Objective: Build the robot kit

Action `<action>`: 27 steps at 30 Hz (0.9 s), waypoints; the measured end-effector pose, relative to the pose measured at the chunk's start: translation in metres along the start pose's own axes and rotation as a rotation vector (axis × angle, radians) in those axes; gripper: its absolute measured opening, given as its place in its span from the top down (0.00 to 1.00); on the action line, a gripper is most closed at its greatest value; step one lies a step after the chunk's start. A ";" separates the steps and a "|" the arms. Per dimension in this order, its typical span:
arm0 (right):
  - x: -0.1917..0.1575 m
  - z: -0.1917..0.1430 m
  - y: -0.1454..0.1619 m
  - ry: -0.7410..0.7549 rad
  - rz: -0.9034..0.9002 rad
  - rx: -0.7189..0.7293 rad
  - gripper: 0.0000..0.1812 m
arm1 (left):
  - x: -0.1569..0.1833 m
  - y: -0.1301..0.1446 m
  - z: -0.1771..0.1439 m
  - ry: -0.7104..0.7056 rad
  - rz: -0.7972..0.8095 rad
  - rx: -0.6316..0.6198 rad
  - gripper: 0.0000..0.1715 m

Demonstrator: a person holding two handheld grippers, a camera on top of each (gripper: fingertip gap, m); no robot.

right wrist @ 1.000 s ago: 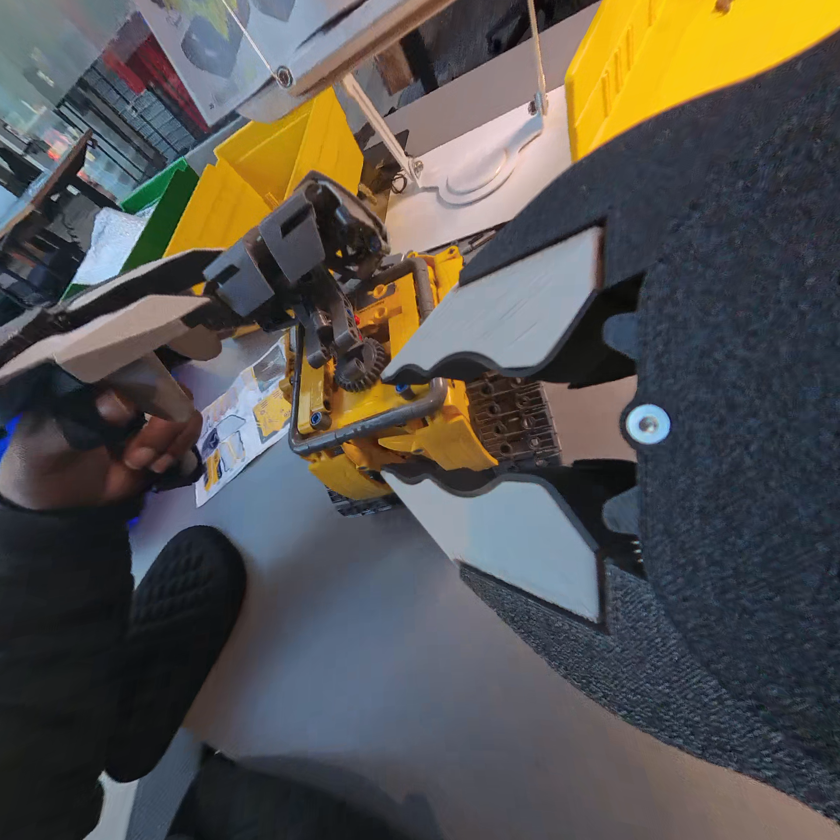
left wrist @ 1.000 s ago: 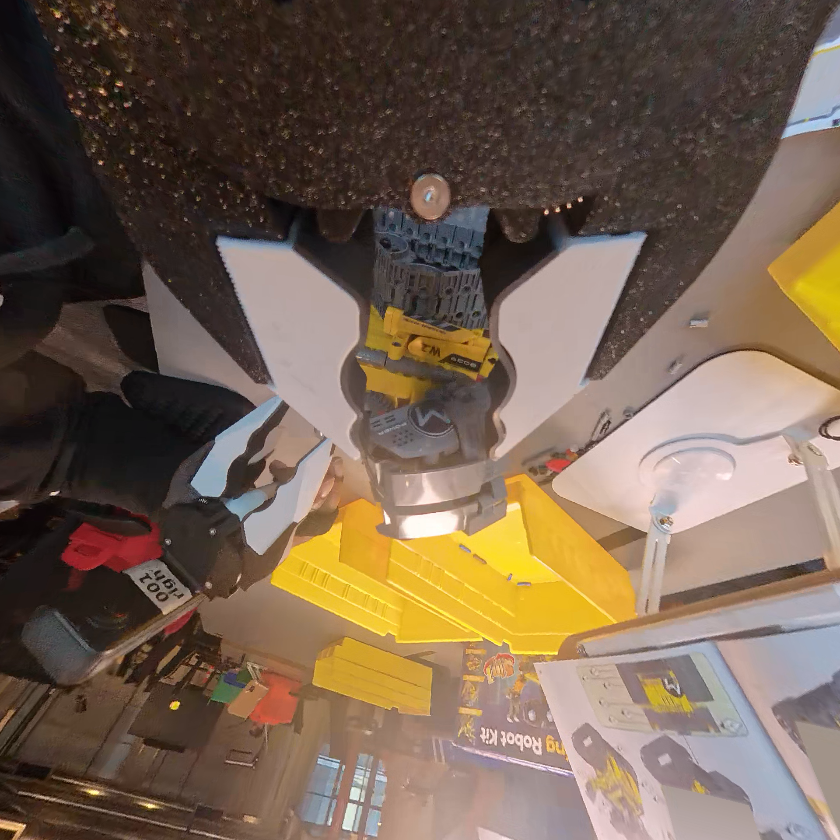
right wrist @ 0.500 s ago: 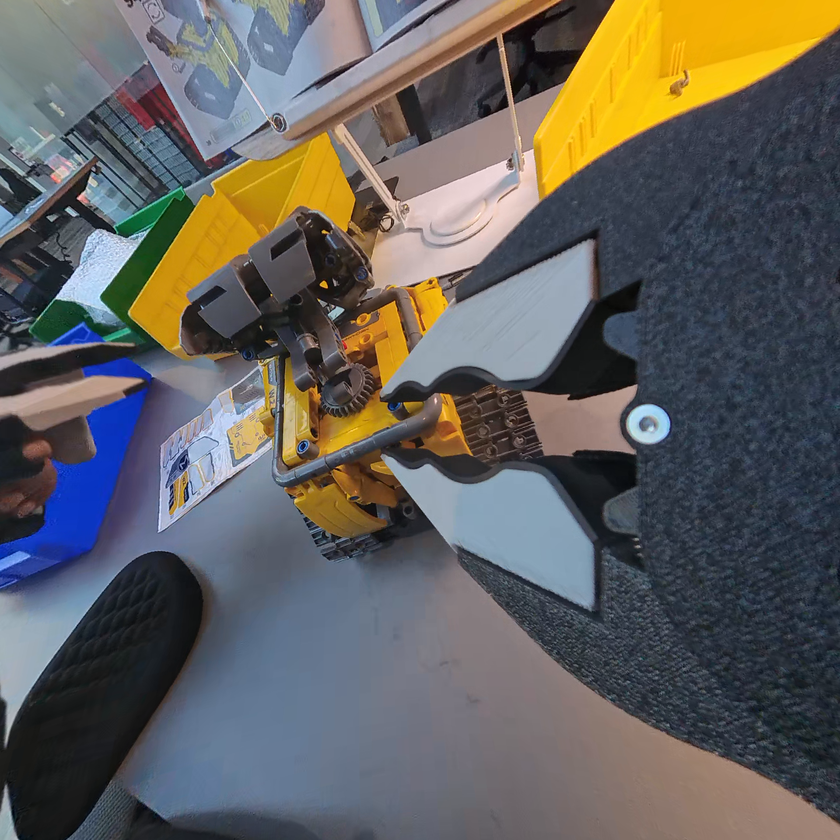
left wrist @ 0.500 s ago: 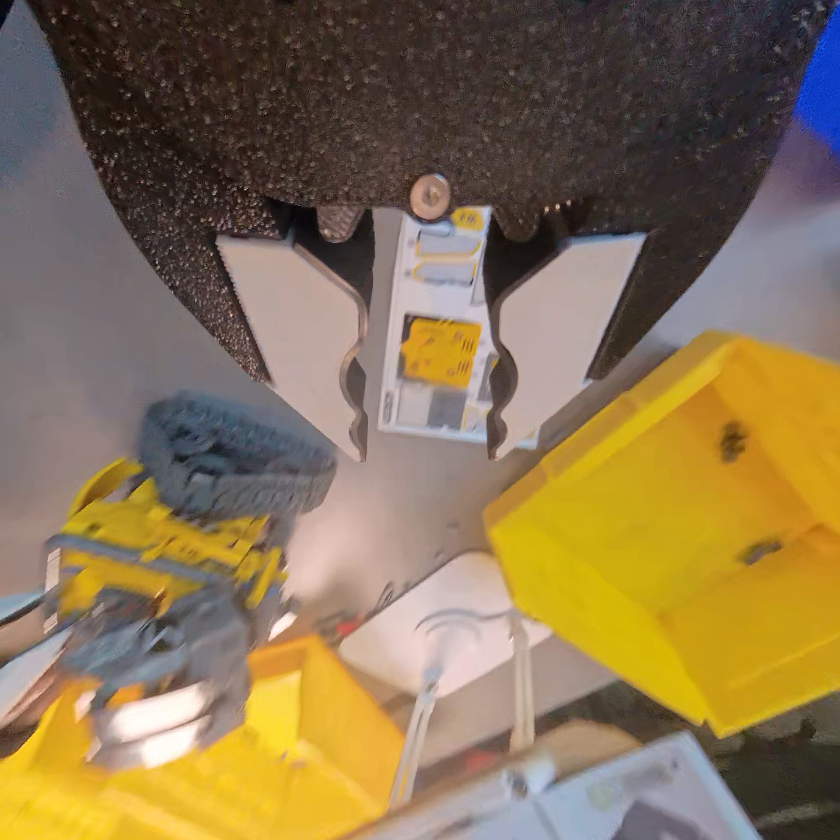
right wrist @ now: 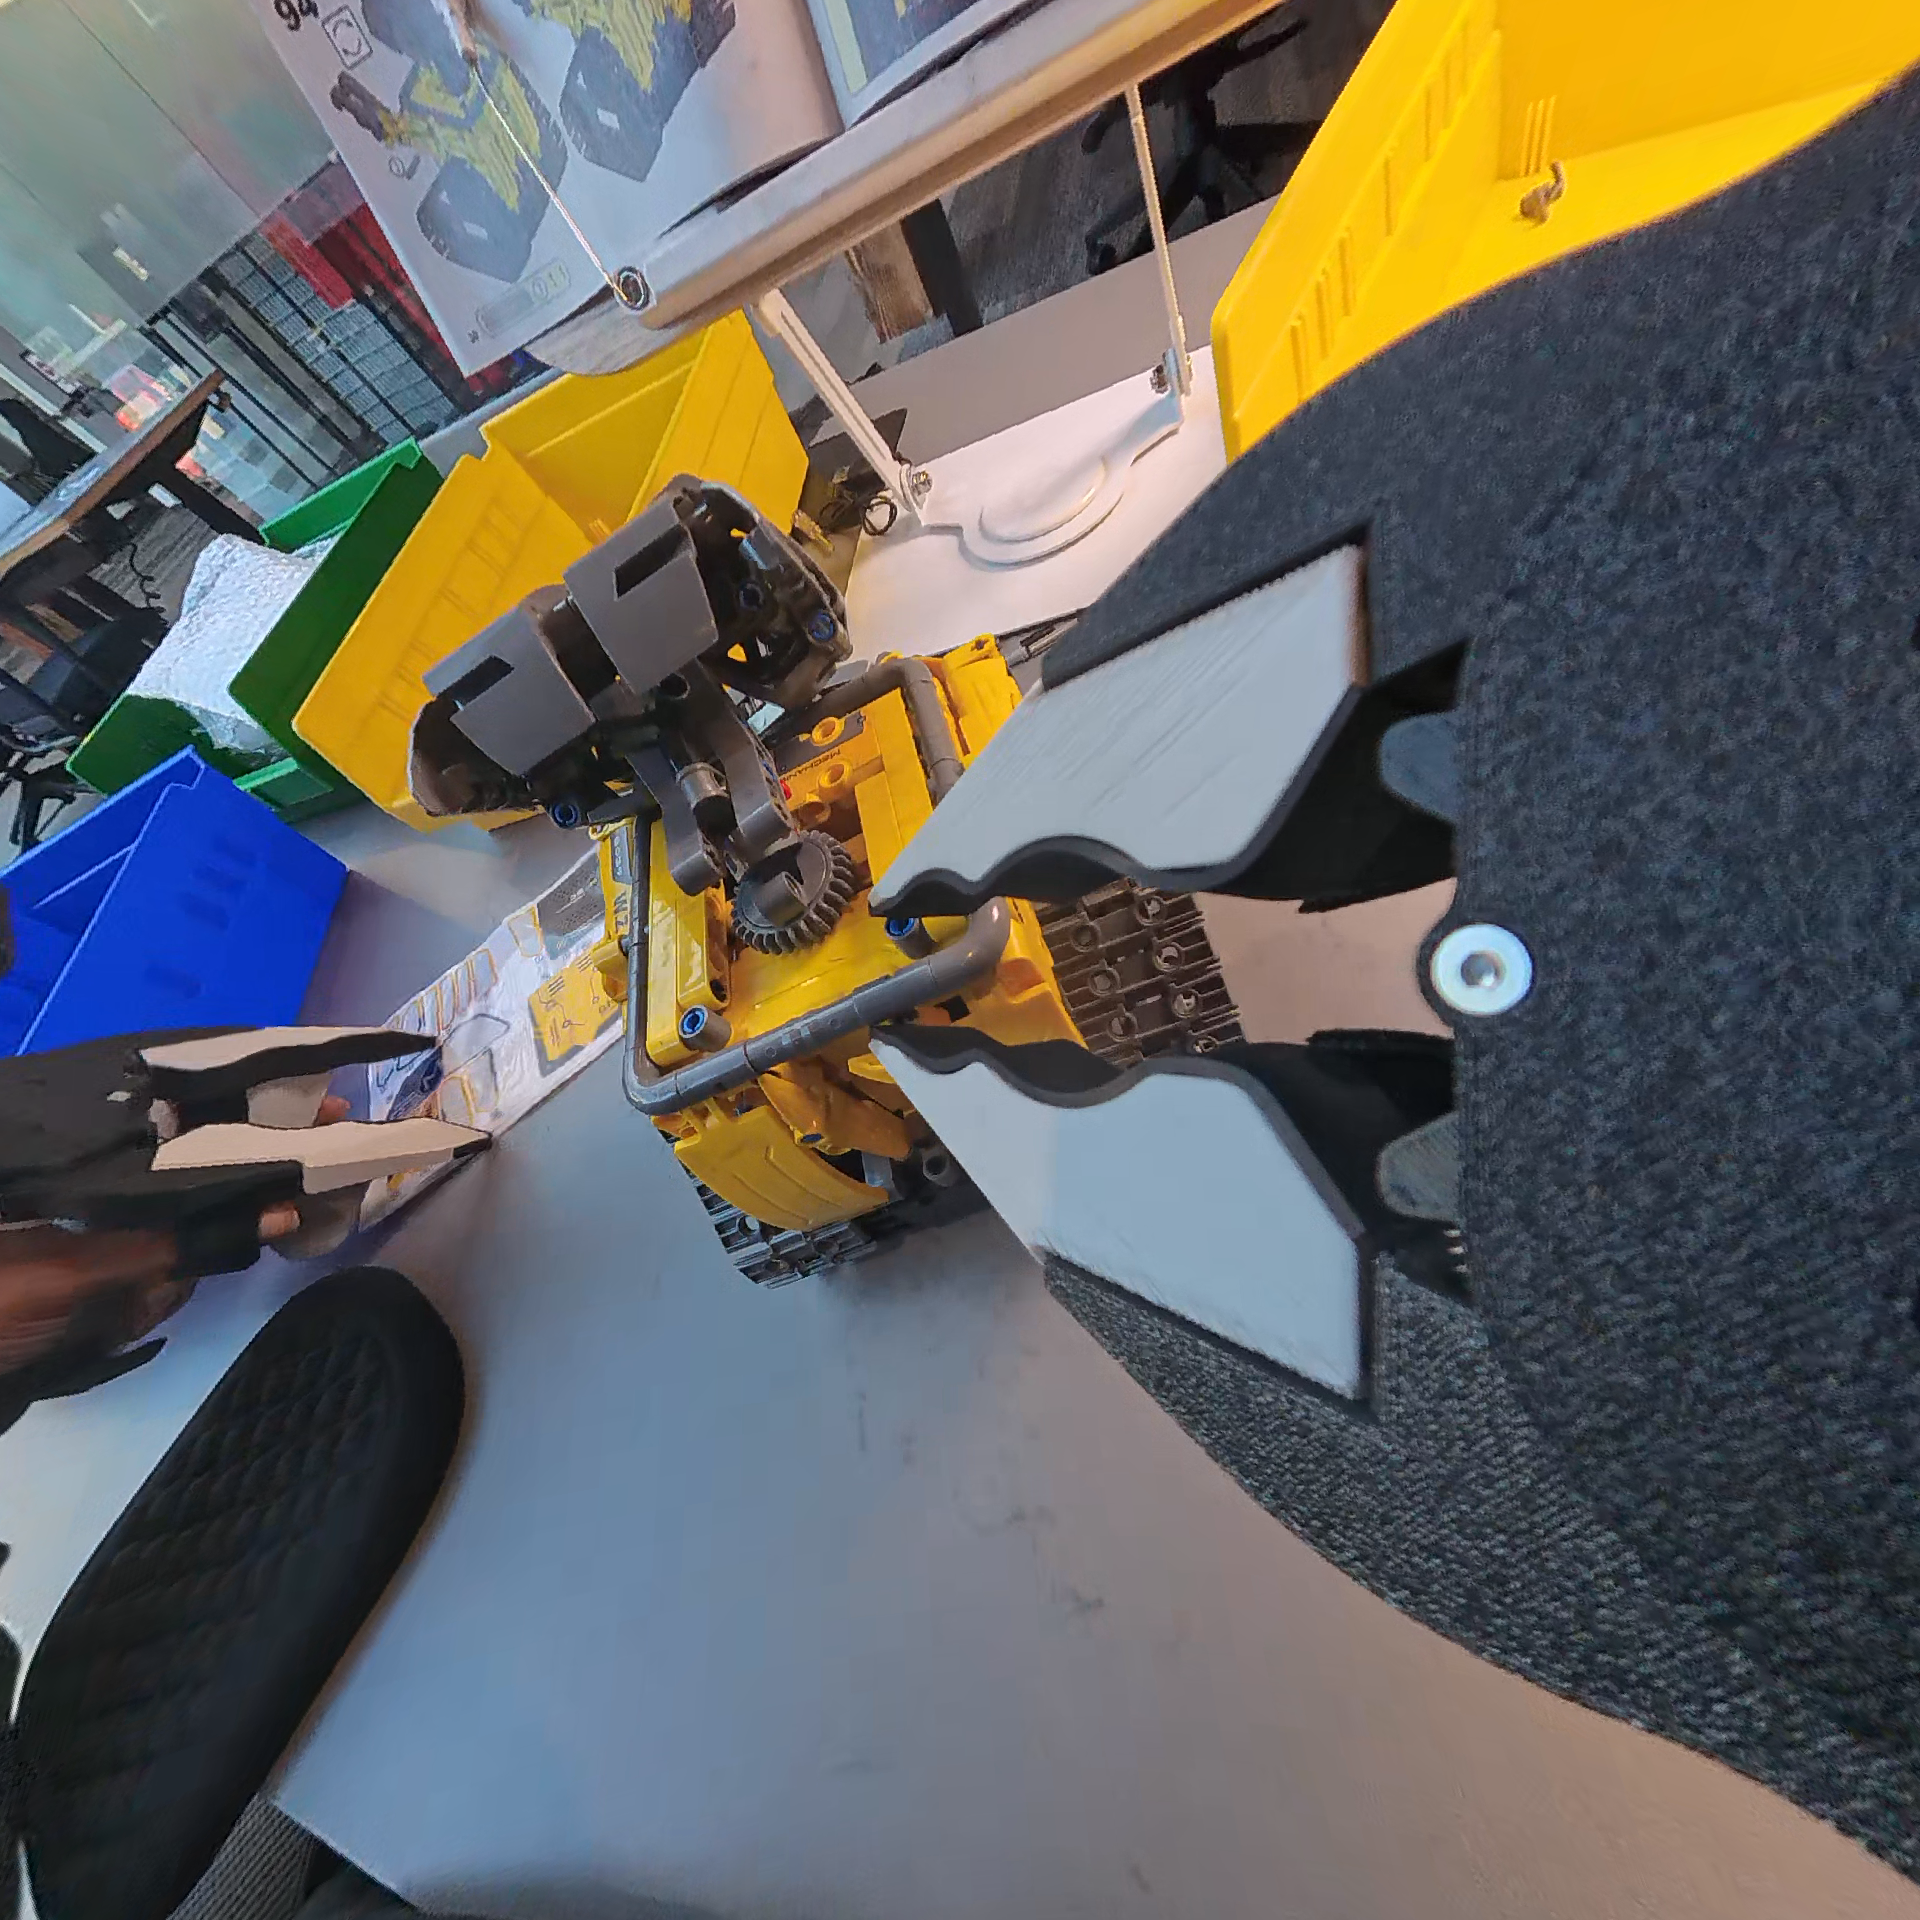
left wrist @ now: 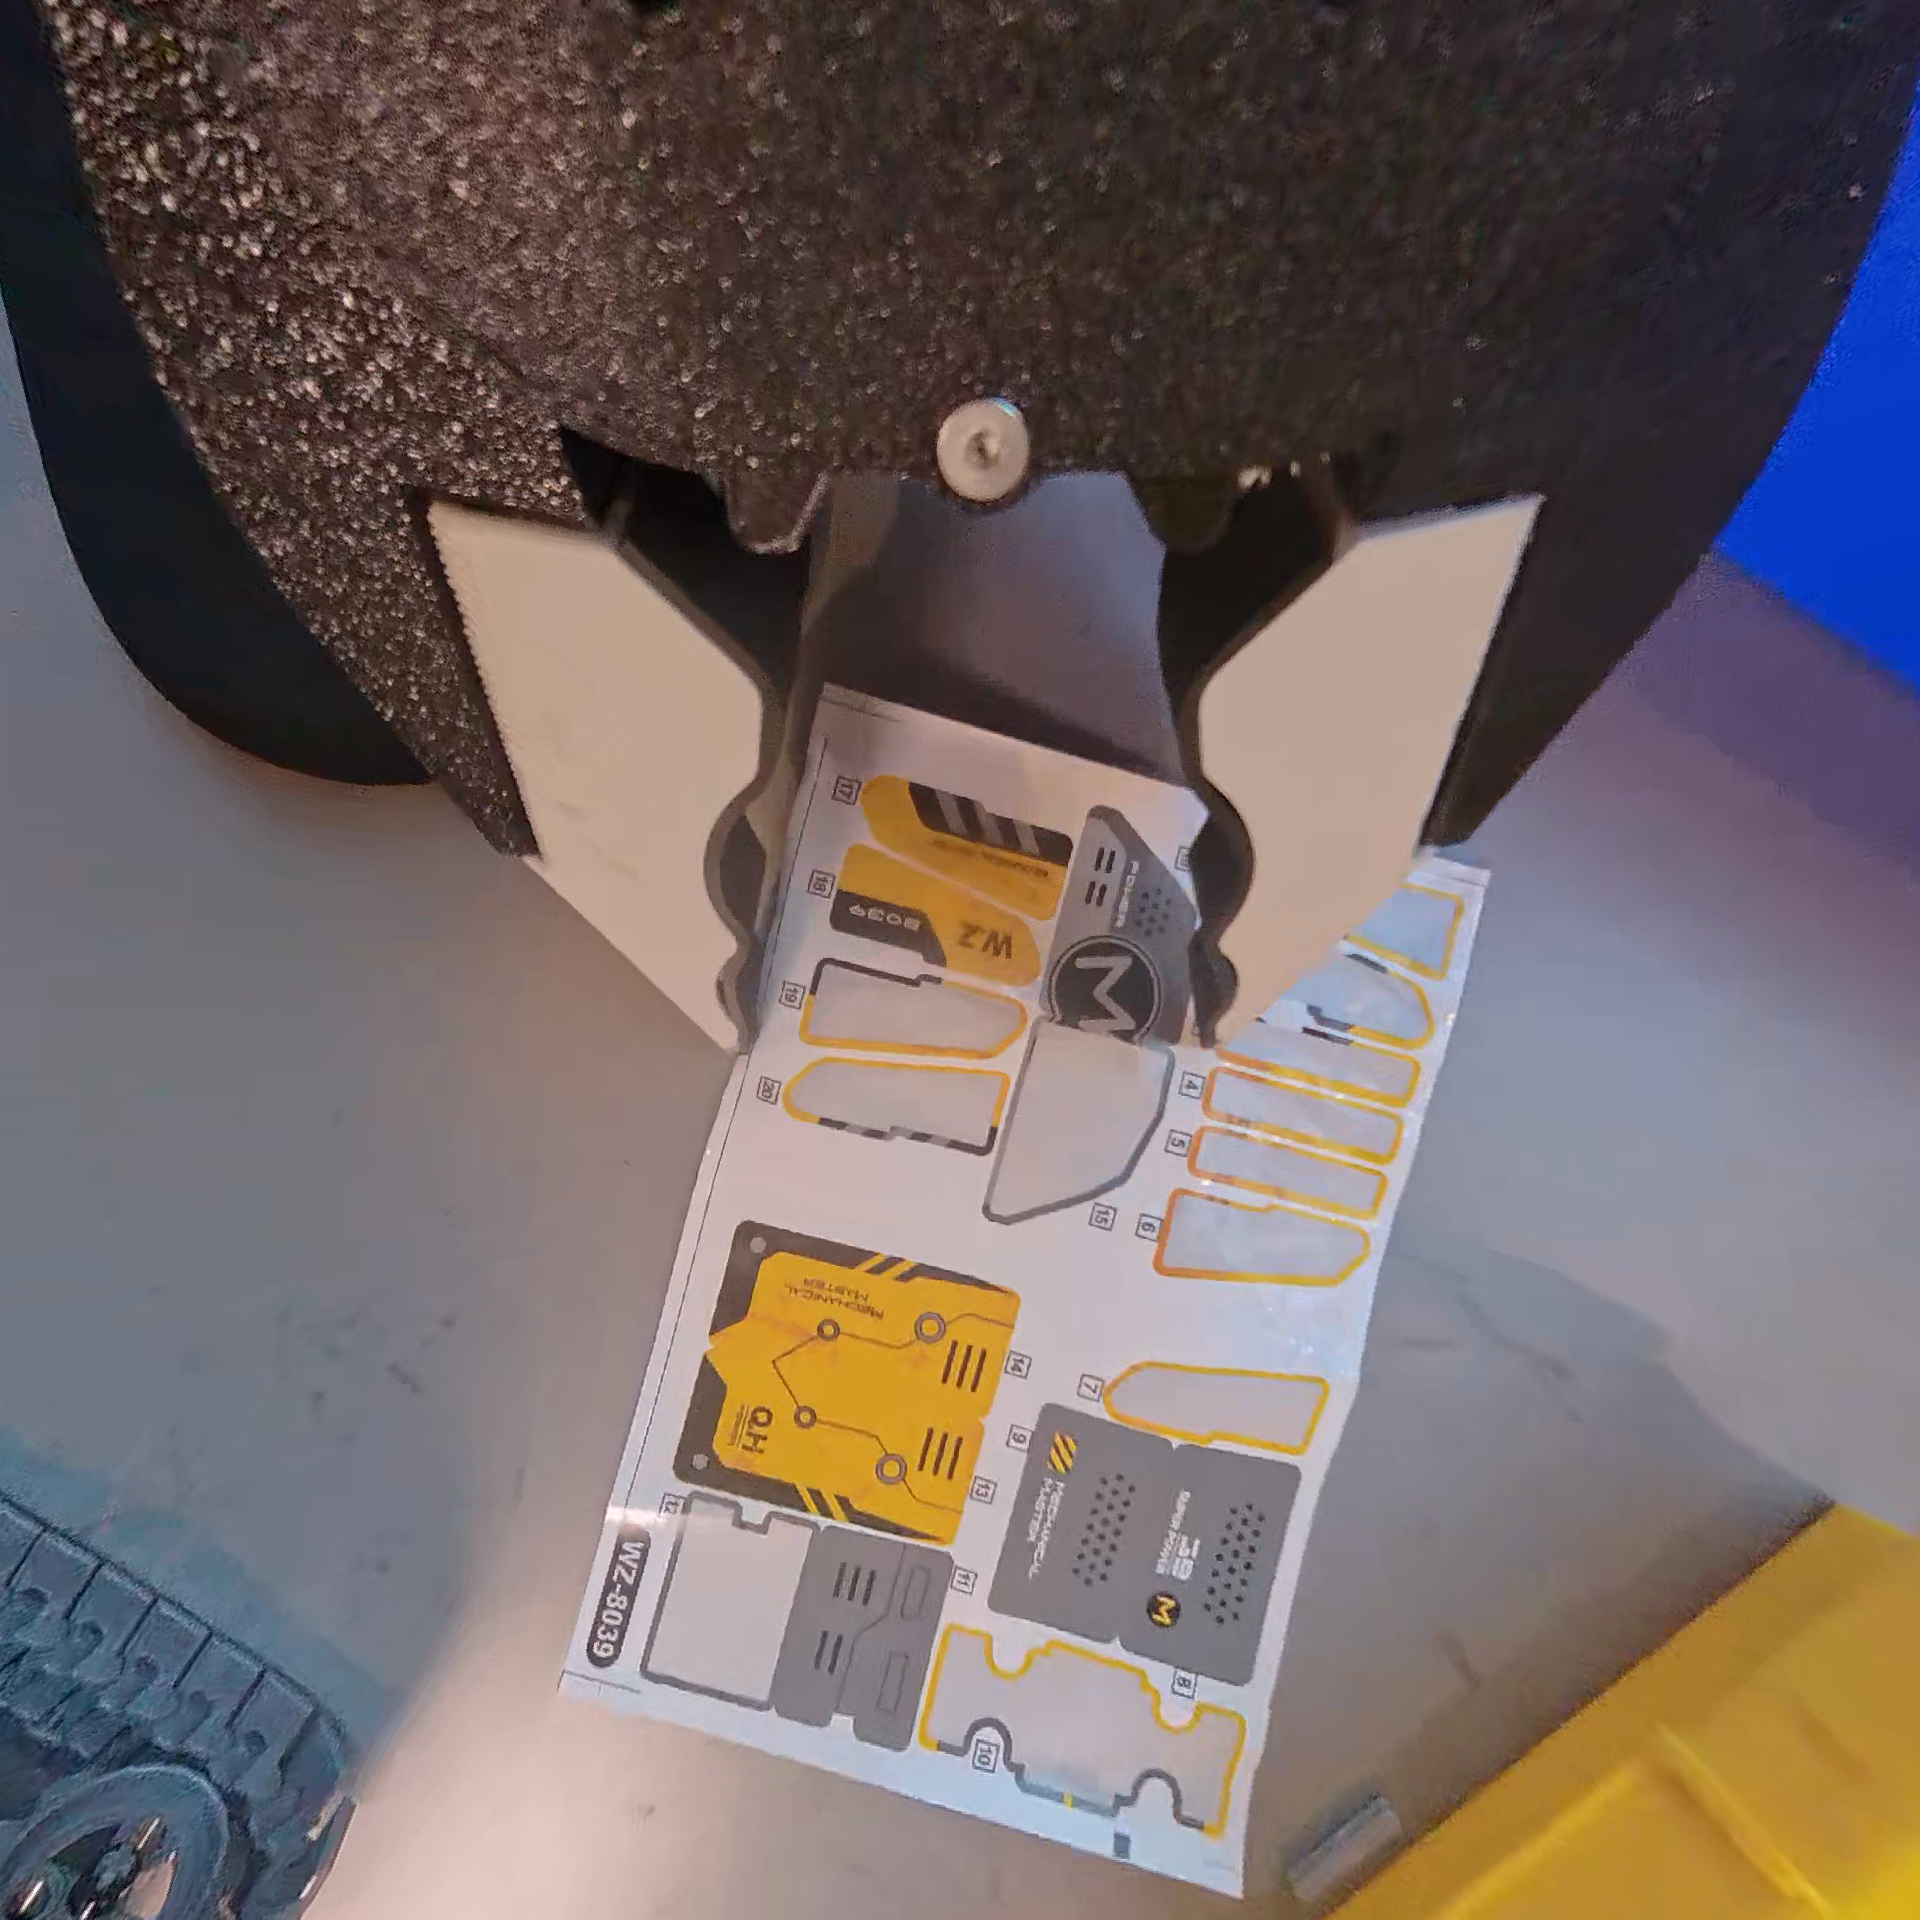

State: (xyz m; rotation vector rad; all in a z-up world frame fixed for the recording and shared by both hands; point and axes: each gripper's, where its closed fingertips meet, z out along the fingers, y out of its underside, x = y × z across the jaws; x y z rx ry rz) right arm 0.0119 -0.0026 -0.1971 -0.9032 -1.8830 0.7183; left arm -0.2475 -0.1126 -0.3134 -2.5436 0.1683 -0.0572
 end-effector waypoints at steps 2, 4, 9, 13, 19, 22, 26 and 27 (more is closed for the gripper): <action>0.000 0.000 0.000 -0.001 -0.002 -0.001 0.89 | 0.004 0.001 -0.002 0.006 0.014 0.000 0.60; -0.001 -0.001 -0.004 -0.006 0.007 0.017 0.89 | 0.009 0.001 -0.004 0.008 0.035 0.009 0.67; -0.004 -0.011 -0.030 -0.024 0.068 0.128 0.89 | 0.019 -0.004 -0.012 -0.025 0.132 0.070 0.93; -0.015 -0.006 -0.041 -0.044 0.036 0.135 0.89 | 0.022 -0.007 -0.019 -0.080 0.184 0.088 1.00; -0.030 0.007 -0.038 -0.082 -0.014 0.089 0.89 | 0.001 -0.005 -0.039 -0.164 0.133 0.065 0.73; -0.030 0.007 -0.036 -0.086 0.000 0.090 0.89 | -0.010 0.009 -0.041 -0.161 0.084 0.001 0.63; -0.029 0.005 -0.037 -0.090 0.025 0.110 0.89 | -0.007 0.023 -0.026 -0.108 0.046 -0.048 0.62; -0.028 0.005 -0.037 -0.091 0.030 0.113 0.89 | -0.007 0.024 -0.022 -0.097 0.023 -0.044 0.63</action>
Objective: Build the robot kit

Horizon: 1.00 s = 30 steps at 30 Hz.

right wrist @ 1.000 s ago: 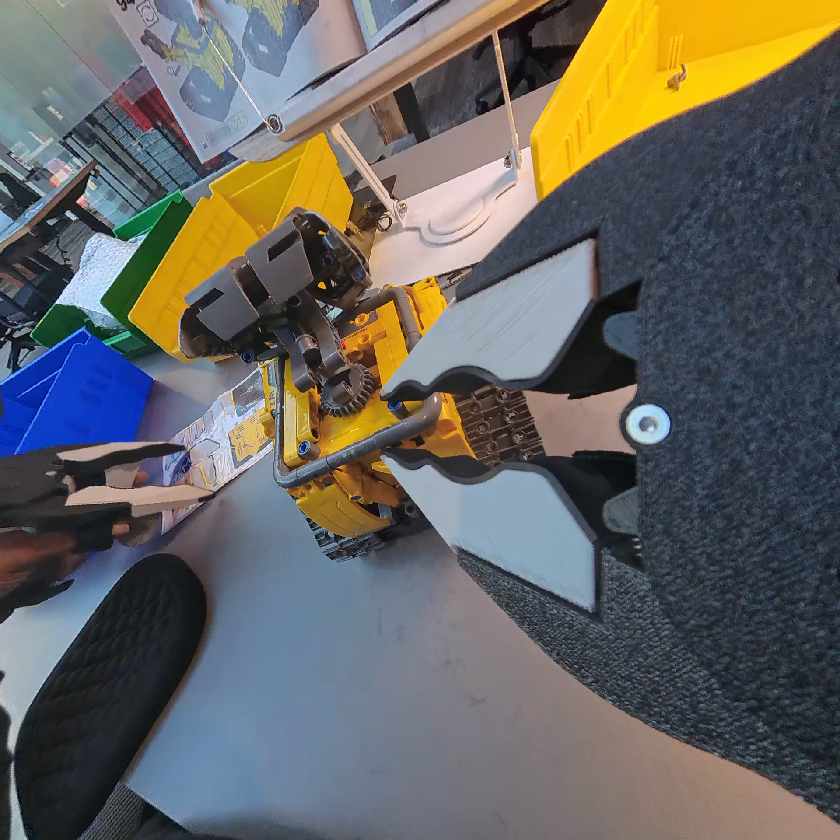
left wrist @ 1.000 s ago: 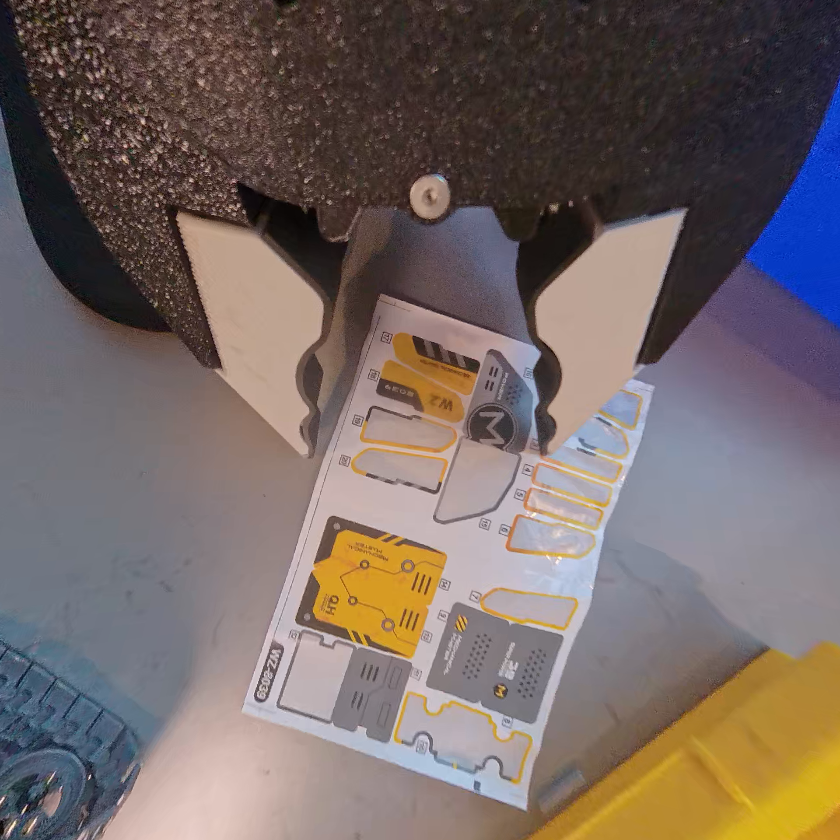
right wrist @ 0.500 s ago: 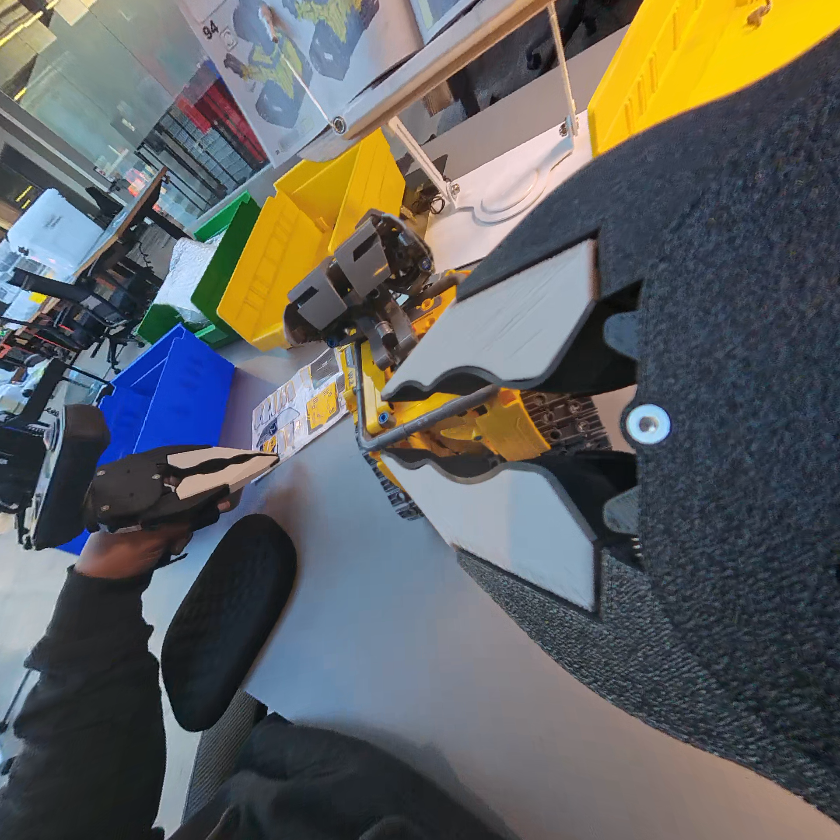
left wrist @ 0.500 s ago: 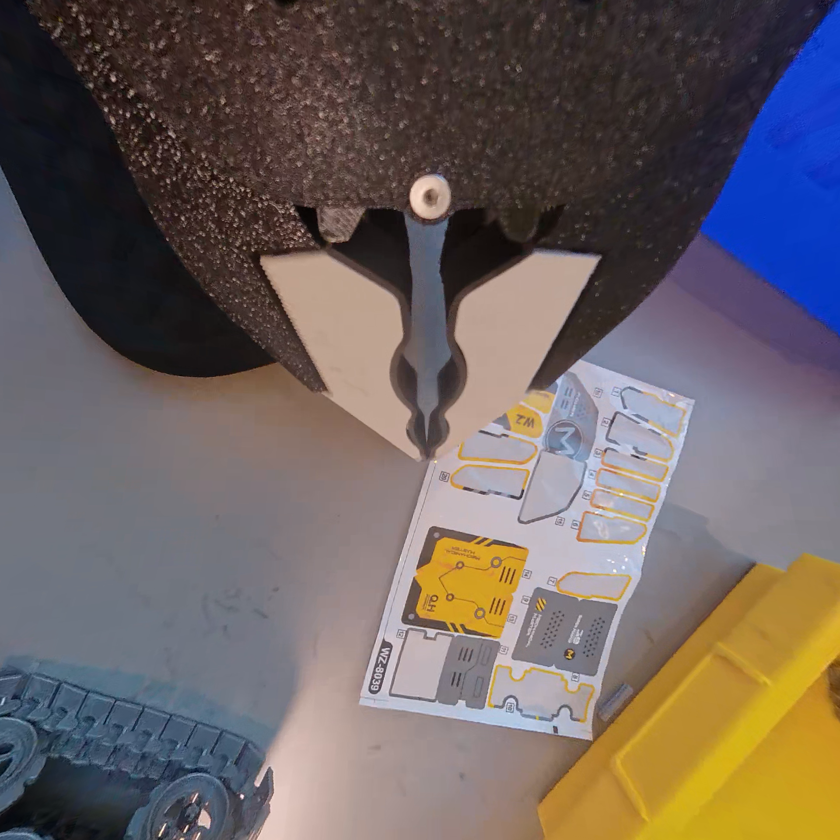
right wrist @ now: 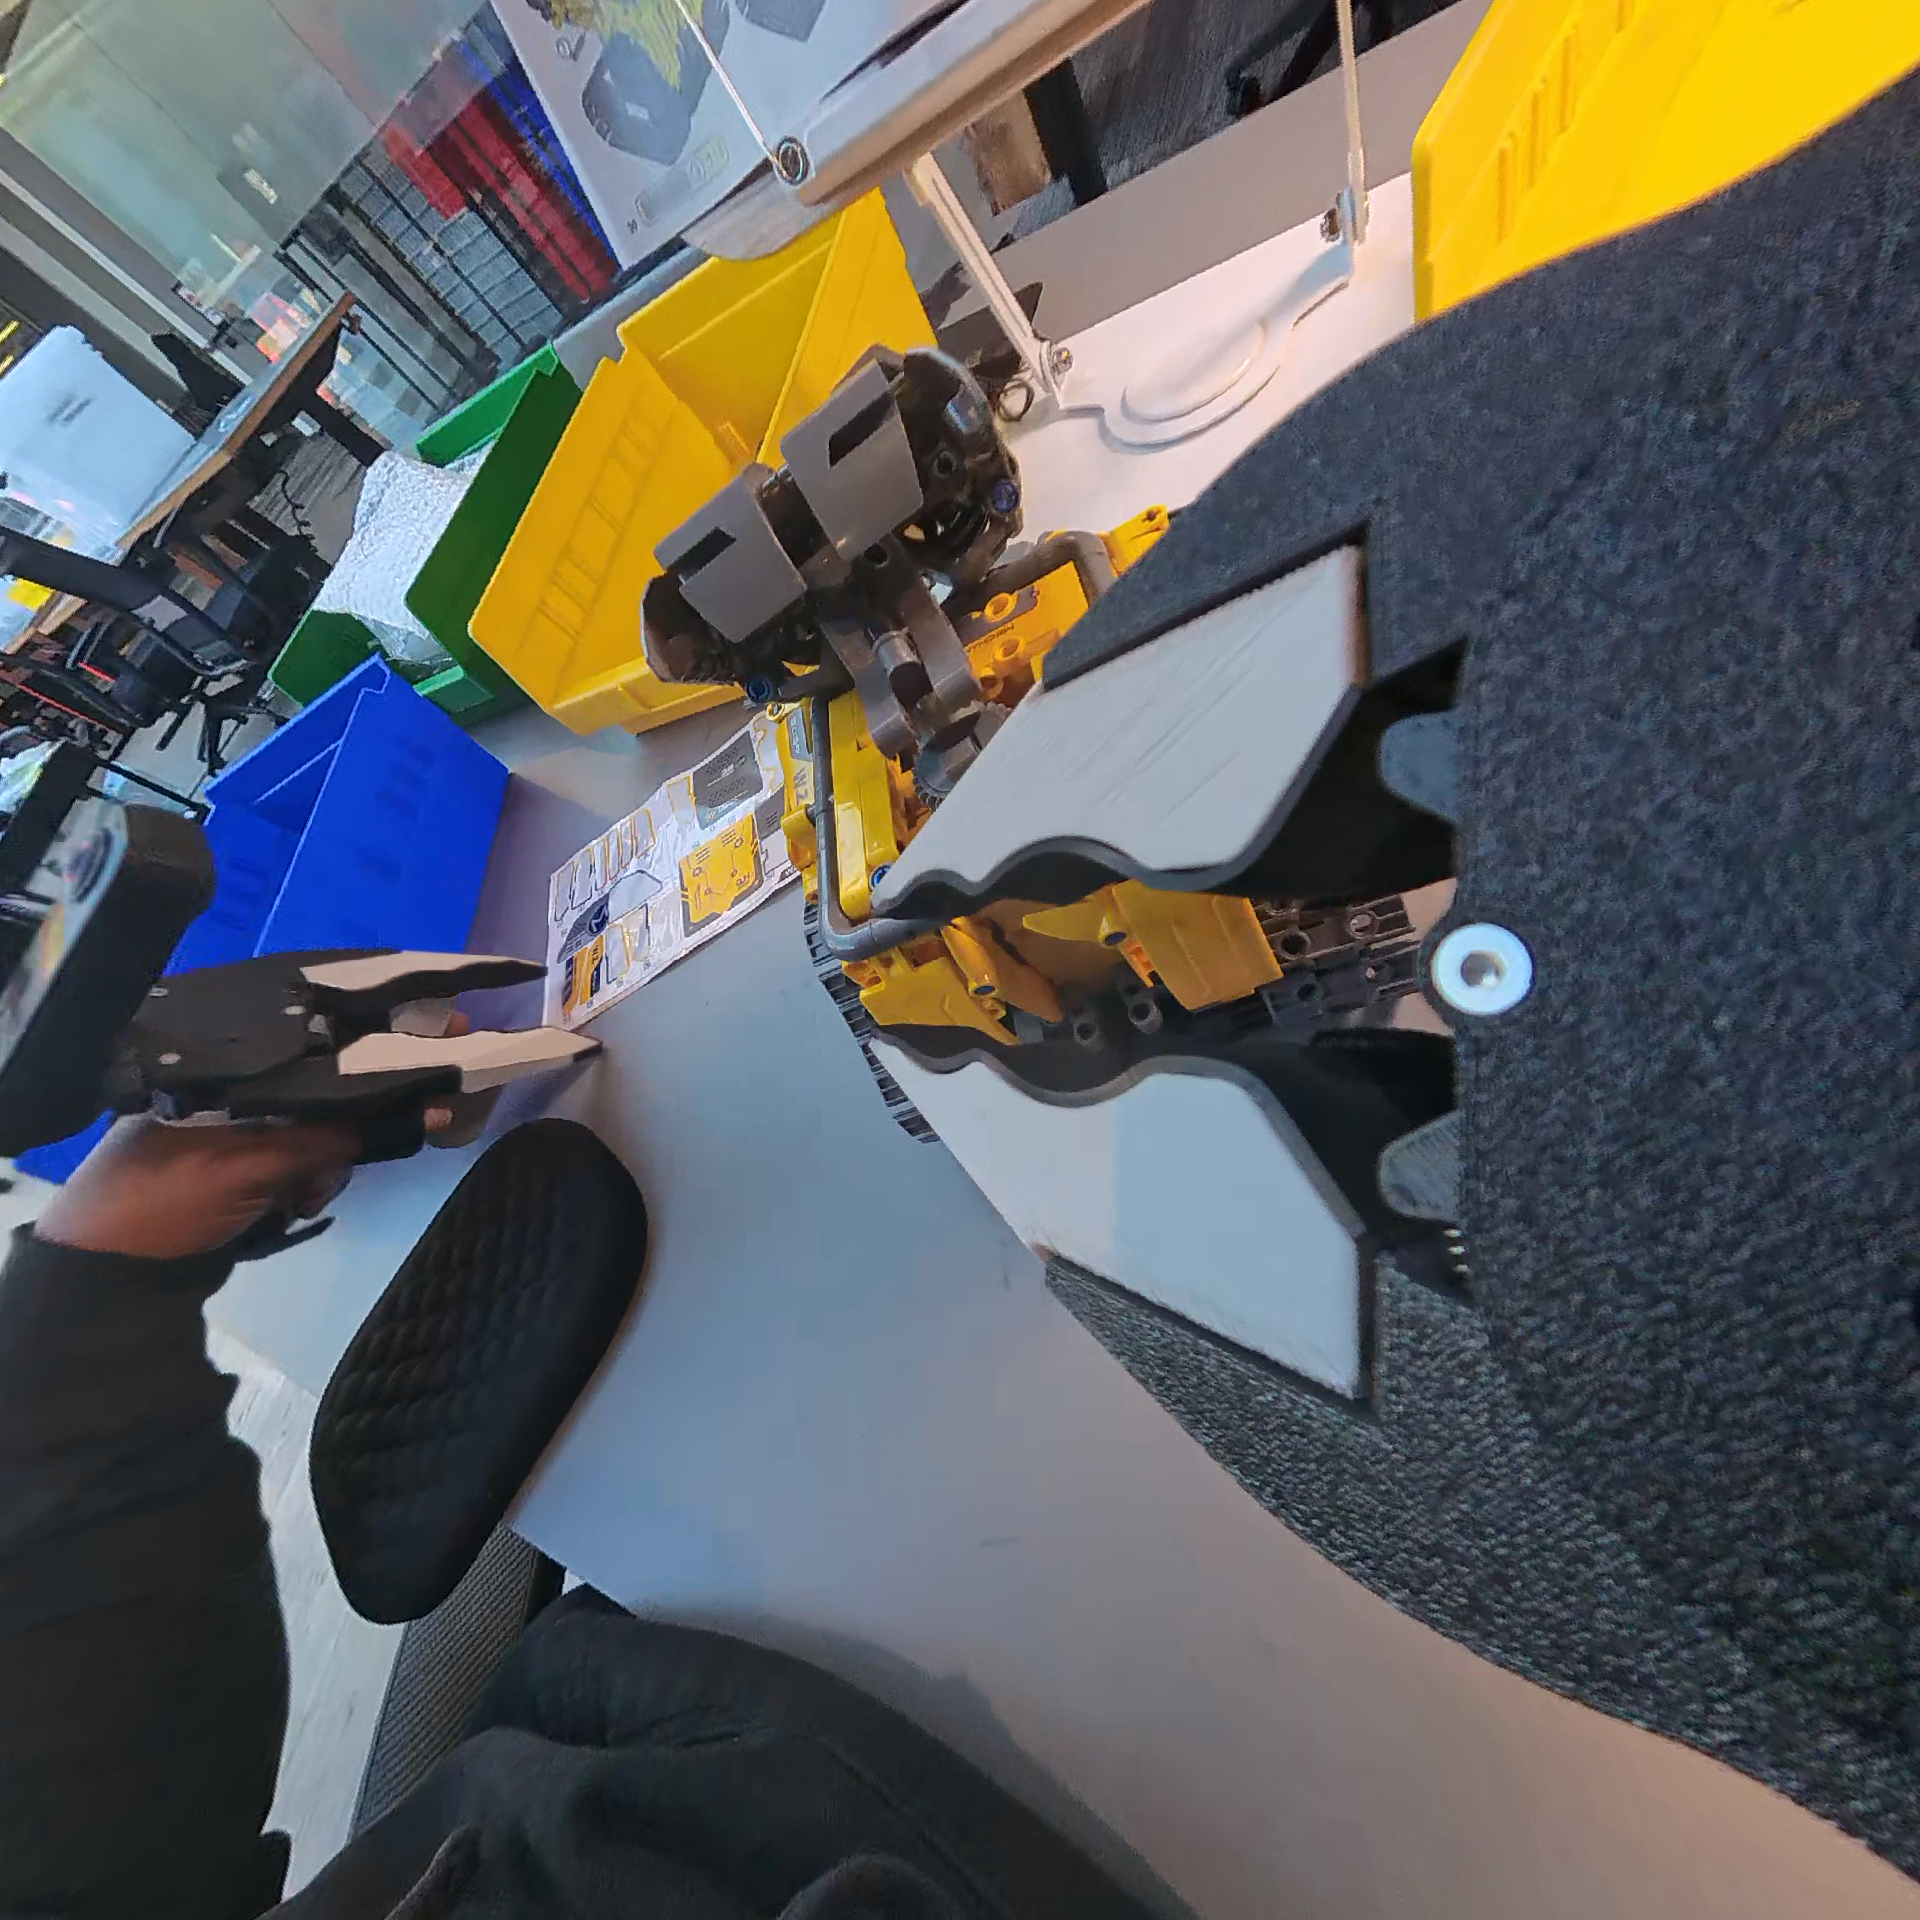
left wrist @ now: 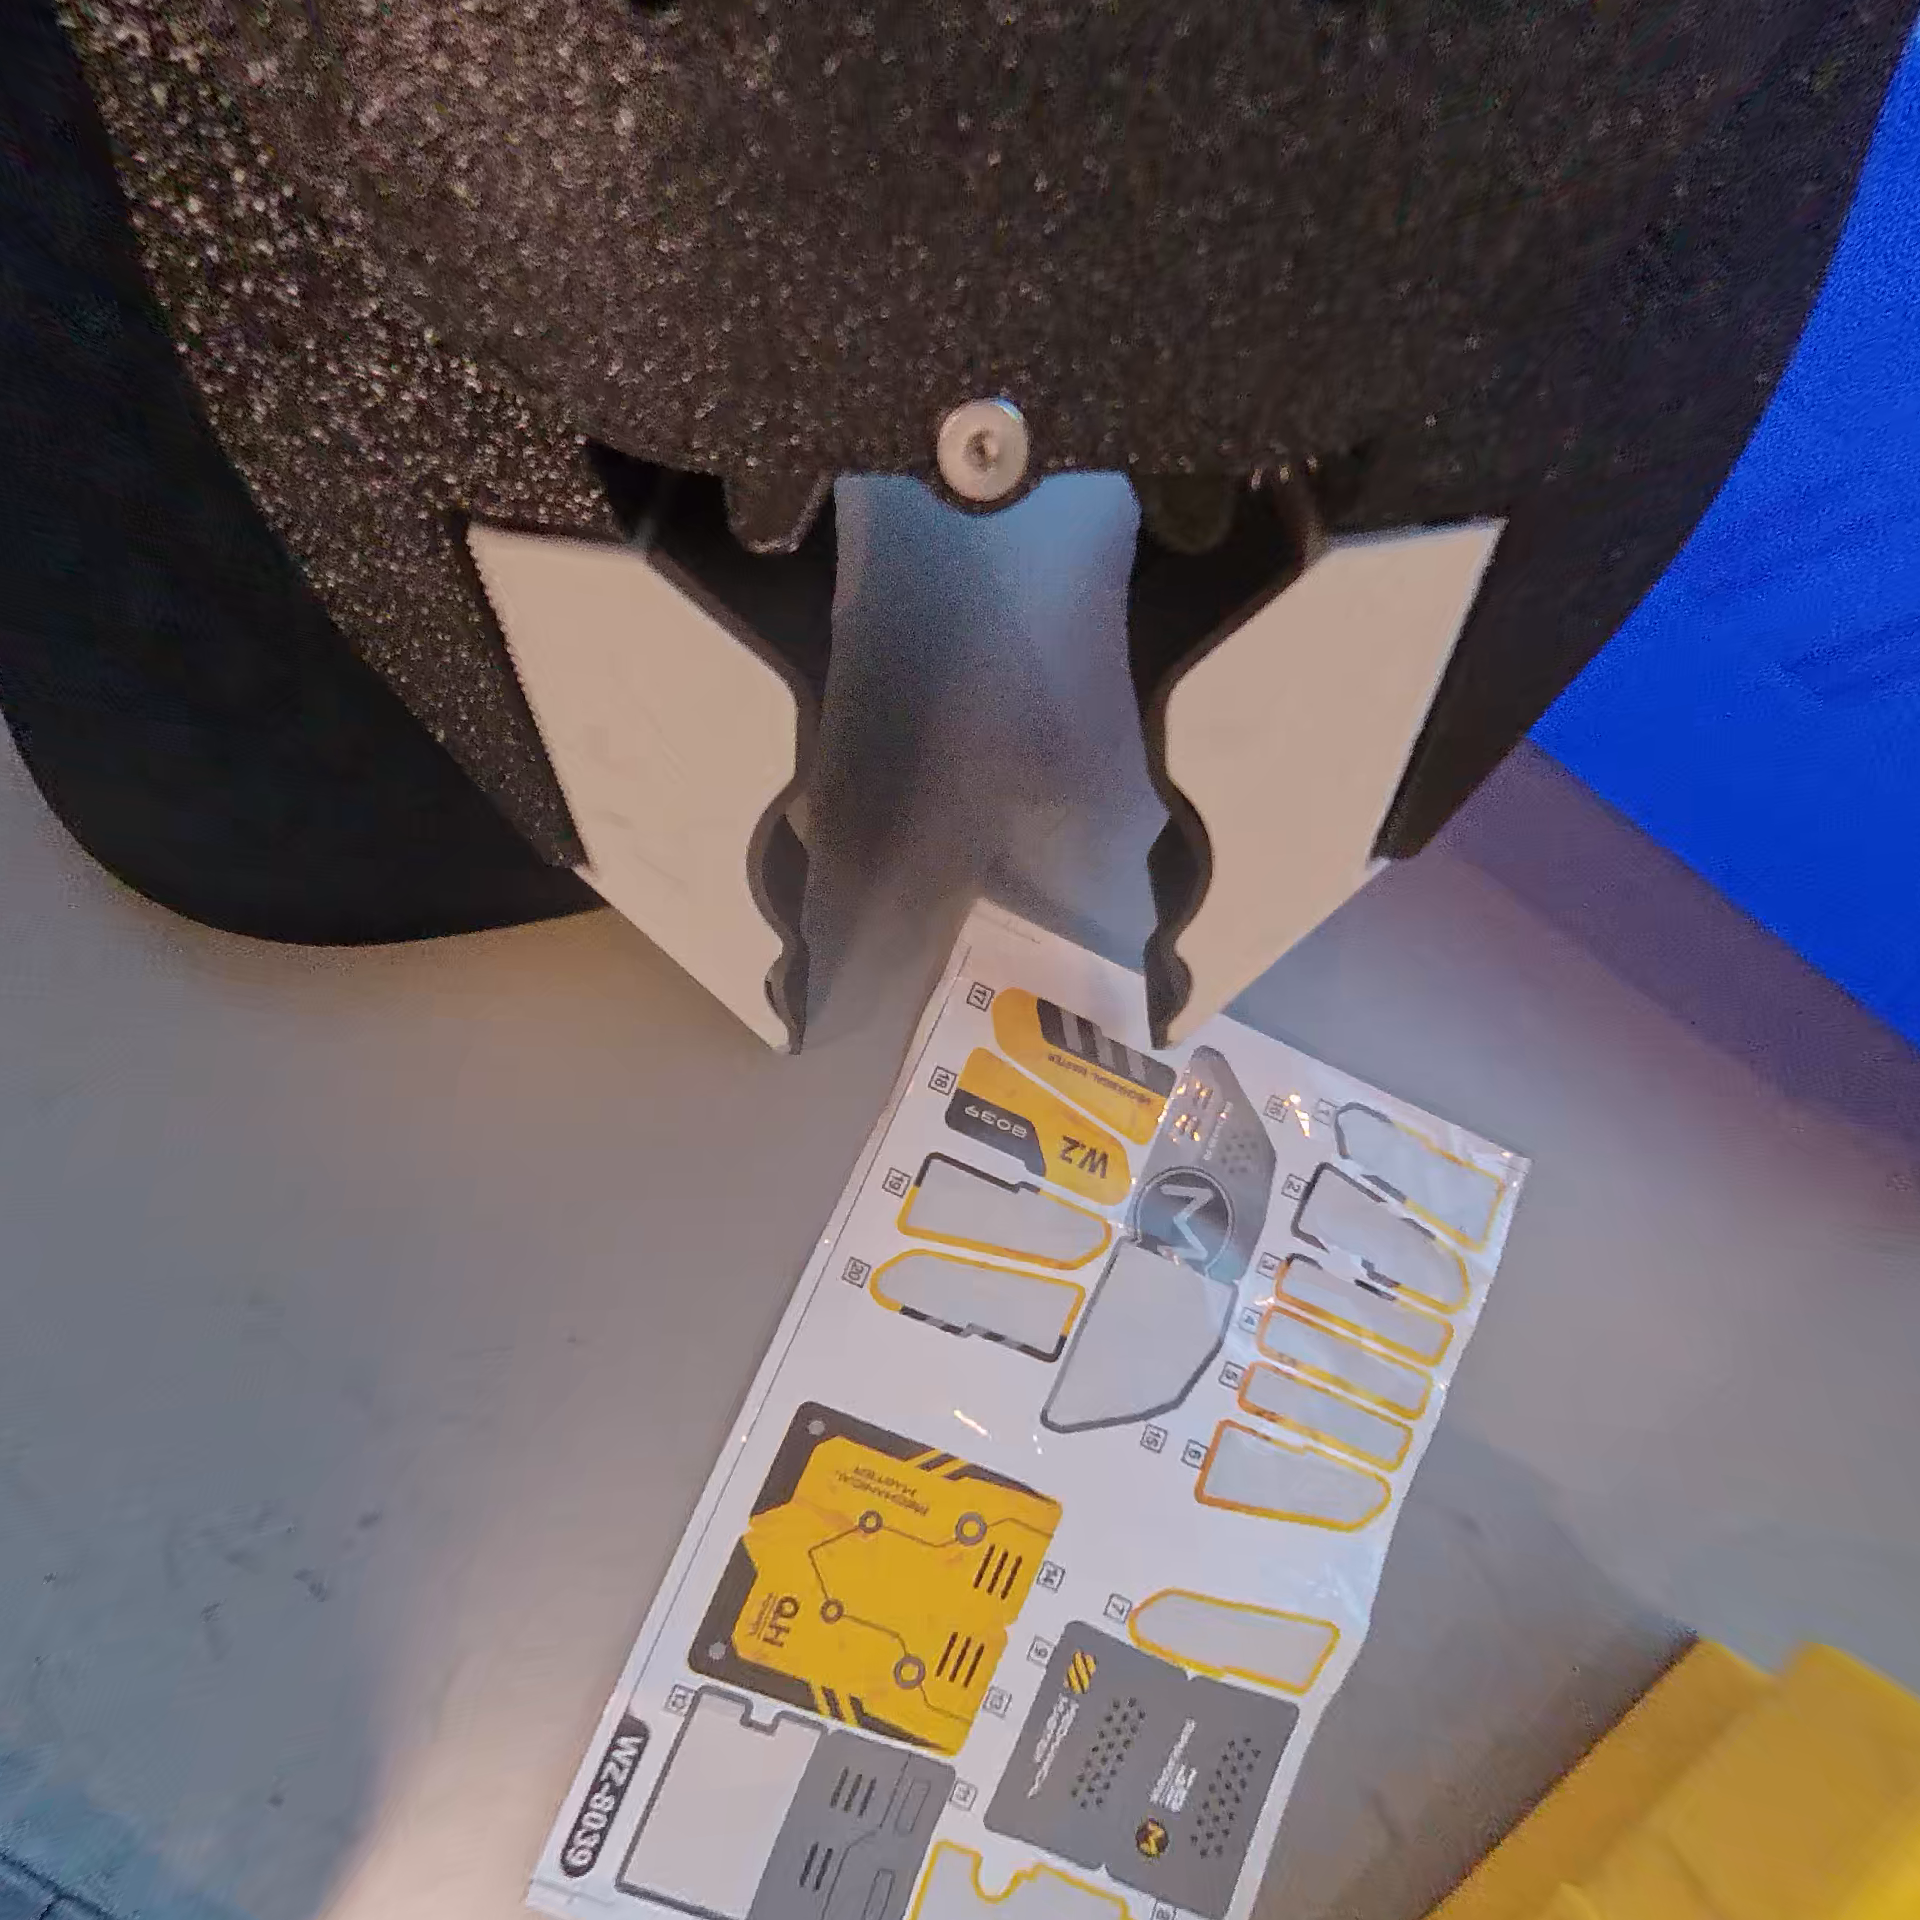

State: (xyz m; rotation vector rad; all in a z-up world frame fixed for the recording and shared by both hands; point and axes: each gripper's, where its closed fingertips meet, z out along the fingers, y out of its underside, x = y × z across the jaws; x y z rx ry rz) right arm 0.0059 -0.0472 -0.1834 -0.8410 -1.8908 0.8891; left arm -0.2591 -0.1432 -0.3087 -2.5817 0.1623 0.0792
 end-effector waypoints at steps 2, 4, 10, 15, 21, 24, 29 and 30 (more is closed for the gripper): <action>0.000 0.000 0.001 -0.001 0.006 -0.002 0.89 | -0.002 -0.003 0.002 0.020 -0.055 0.035 0.67; 0.000 -0.001 0.003 -0.002 0.010 -0.003 0.89 | -0.002 -0.002 0.004 0.048 -0.097 0.049 0.71; 0.000 0.001 0.005 -0.011 0.027 -0.004 0.89 | 0.004 -0.002 0.003 0.057 -0.071 0.067 0.79; -0.002 0.001 0.003 -0.012 0.020 -0.001 0.89 | 0.015 -0.003 0.002 0.055 0.001 0.086 0.92; -0.002 0.000 -0.002 -0.014 0.041 0.024 0.89 | 0.021 -0.013 -0.009 -0.029 0.090 0.169 0.98; -0.004 0.001 -0.010 -0.023 0.082 0.052 0.89 | 0.021 -0.029 -0.030 -0.138 0.138 0.289 0.99; -0.017 0.017 -0.036 -0.031 0.231 0.137 0.87 | 0.032 -0.063 -0.074 -0.368 0.236 0.533 1.00; -0.021 0.023 -0.040 -0.036 0.269 0.148 0.86 | 0.036 -0.070 -0.083 -0.413 0.257 0.581 1.00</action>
